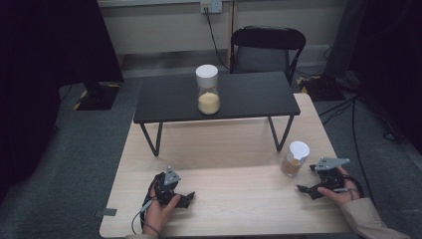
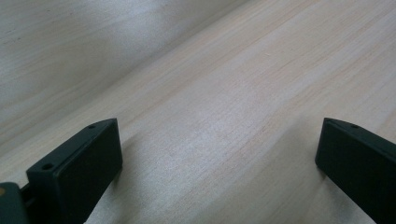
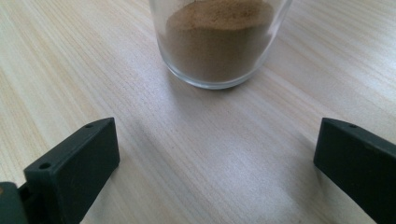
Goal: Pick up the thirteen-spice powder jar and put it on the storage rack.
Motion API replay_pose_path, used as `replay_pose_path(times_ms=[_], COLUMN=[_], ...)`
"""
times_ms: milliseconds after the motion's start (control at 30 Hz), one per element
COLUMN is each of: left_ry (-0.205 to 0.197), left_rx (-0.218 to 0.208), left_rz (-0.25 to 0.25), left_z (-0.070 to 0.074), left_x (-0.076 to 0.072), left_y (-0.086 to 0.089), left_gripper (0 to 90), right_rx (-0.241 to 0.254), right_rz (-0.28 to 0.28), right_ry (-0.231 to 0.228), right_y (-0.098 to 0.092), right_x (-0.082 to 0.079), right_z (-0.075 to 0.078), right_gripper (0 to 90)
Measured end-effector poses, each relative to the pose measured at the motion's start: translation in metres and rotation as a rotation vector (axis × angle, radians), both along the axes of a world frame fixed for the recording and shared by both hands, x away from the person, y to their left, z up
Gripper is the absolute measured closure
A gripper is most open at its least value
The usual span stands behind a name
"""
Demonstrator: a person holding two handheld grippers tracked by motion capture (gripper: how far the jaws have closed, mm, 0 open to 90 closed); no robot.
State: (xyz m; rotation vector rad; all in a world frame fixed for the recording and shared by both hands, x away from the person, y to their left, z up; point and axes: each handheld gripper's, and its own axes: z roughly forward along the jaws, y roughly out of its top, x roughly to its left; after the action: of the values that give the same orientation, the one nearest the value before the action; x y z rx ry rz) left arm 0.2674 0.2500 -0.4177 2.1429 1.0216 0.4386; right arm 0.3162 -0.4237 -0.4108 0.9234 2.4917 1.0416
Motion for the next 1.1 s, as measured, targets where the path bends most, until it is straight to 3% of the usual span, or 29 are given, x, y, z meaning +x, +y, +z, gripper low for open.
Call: replay_pose_path(times_ms=[233,500,767,1067,1100], left_ry=[0.0,0.0,0.0,0.001,0.001], left_rx=[0.0,-0.001,-0.001,-0.002,-0.003], left_rz=[0.0,0.0,0.0,0.001,0.002], left_z=[0.0,0.0,0.0,0.0,0.0], left_x=[0.0,0.0,0.0,0.0,0.0], left_y=[0.0,0.0,0.0,0.0,0.0], left_gripper=[0.0,0.0,0.0,0.0,0.0], right_rx=[-0.015,0.069,0.095,0.138,0.145], right_rz=[-0.005,-0.041,-0.055,-0.044,-0.032], right_ry=[0.002,-0.014,-0.026,-0.06,-0.06], right_y=[0.004,0.001,0.012,0.018,0.017], right_x=[0.002,0.004,0.012,0.021,0.022], right_z=[0.006,0.011,0.019,0.02,0.02], right_gripper=[2.0,1.2,2.3,14.8,20.6])
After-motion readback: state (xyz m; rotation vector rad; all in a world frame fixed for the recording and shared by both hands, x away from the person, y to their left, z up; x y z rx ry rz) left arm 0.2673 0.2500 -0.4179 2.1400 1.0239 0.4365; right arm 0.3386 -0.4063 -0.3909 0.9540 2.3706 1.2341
